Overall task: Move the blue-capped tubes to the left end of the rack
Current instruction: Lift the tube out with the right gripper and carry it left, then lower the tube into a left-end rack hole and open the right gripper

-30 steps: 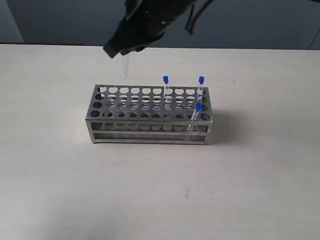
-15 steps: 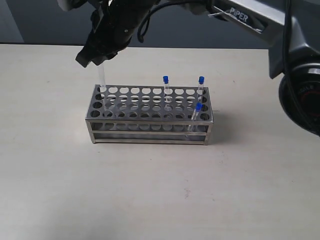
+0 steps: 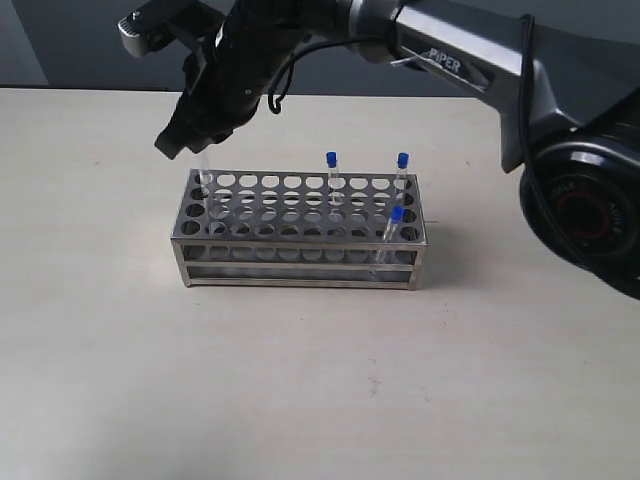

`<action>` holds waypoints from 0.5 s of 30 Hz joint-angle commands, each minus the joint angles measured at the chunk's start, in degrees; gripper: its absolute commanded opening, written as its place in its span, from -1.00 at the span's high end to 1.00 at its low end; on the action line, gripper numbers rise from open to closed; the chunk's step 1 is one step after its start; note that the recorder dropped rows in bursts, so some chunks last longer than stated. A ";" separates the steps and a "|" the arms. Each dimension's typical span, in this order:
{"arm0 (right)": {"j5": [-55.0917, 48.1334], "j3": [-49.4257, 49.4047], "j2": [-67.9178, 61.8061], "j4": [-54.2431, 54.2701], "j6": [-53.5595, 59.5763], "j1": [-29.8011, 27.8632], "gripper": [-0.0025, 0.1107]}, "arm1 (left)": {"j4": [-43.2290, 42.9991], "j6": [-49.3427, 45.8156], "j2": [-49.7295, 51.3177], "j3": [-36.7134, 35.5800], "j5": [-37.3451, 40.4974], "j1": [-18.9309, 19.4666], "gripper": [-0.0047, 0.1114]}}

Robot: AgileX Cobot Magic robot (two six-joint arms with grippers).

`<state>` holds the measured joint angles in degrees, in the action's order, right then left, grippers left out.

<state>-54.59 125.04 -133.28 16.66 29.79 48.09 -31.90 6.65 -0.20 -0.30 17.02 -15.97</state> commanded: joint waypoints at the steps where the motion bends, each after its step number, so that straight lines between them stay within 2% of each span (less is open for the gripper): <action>1: 0.30 0.35 -1.68 1.82 0.46 -0.05 0.96 | 0.10 0.28 0.20 0.30 -0.37 -0.22 0.90; 9: 0.72 0.35 -2.96 2.94 -1.70 -0.05 0.94 | 0.10 0.28 0.20 0.30 -0.26 -0.22 0.90; 12: 0.35 0.35 -3.73 3.23 -2.04 -0.05 0.78 | 0.10 0.28 0.20 0.30 -0.26 -0.22 0.90; 15: 0.08 0.35 -4.26 4.00 -2.46 -0.05 0.49 | 0.10 0.28 0.20 0.30 -0.26 -0.22 0.90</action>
<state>-53.62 125.14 -137.12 19.15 27.97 48.09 -31.90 6.65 -0.20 -0.30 17.02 -15.97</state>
